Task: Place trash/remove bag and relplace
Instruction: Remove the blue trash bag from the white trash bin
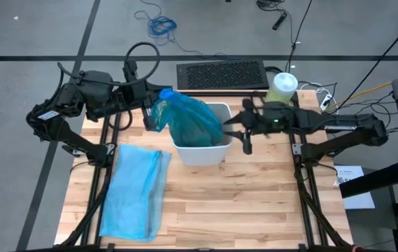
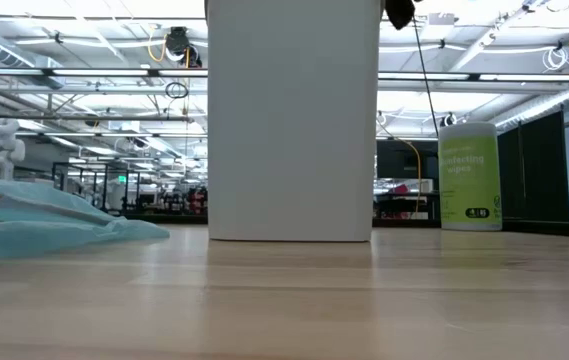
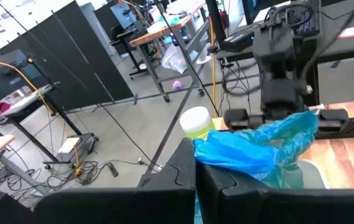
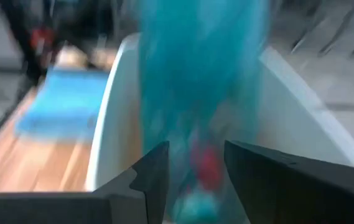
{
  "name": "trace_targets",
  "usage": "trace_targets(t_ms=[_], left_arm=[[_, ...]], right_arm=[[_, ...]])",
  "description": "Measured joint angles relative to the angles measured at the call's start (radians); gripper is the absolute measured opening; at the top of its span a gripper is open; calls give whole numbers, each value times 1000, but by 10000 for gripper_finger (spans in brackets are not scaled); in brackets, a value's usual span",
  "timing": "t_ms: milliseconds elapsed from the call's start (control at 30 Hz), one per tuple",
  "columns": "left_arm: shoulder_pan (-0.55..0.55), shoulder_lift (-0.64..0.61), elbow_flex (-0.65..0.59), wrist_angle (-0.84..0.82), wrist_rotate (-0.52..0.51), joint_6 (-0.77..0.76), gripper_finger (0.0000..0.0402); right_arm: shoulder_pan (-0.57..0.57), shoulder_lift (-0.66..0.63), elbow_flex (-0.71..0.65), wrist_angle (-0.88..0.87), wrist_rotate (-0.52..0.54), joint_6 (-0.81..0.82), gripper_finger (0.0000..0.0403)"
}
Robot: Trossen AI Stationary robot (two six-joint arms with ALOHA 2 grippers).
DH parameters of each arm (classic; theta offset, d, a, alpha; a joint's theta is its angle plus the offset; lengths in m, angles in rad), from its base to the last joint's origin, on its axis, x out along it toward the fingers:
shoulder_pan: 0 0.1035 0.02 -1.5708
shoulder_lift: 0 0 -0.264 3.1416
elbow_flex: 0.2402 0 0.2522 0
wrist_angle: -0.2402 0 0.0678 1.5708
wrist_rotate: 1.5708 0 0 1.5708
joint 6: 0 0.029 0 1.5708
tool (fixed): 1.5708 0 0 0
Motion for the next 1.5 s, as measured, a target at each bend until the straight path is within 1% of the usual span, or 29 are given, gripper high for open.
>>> trace_targets(t_ms=[100,167,233,300,400,533,567,667,767,833,900,1133,1233,1367,1433,1500], left_arm=[[0,0,0,1,0,0,0],[0,0,0,4,0,-2,0],[0,0,0,4,0,-3,0],[0,0,0,4,0,-3,0],[0,0,0,3,0,-3,0],[0,1,0,1,0,-3,0],[0,1,0,0,0,-3,0],[0,1,0,0,0,-2,0],[0,1,0,0,0,-2,0],[0,1,0,1,0,-2,0],[0,5,0,5,-1,1,0],[0,15,-1,5,0,2,0],[0,18,-1,12,-1,4,0],[0,18,-1,27,3,18,0],[0,18,-1,41,8,27,0],[0,18,-1,48,13,28,0]], right_arm=[[-1,-44,-74,182,19,39,142],[-1,-46,-111,286,16,72,141],[9,-32,-130,358,-2,96,144],[22,-11,-130,406,-16,75,153],[43,25,-129,466,-16,50,182],[53,81,-129,599,-9,46,244],[52,97,-129,629,1,36,259],[48,153,-129,711,90,14,299],[36,214,-123,820,78,2,322],[36,258,-92,863,47,1,327],[37,302,-38,854,28,0,329],[37,490,227,746,27,-21,329],[36,570,343,696,-6,-21,329],[34,667,451,662,-43,-34,329],[31,704,492,662,-40,-38,321],[25,732,520,662,-32,-36,301]])
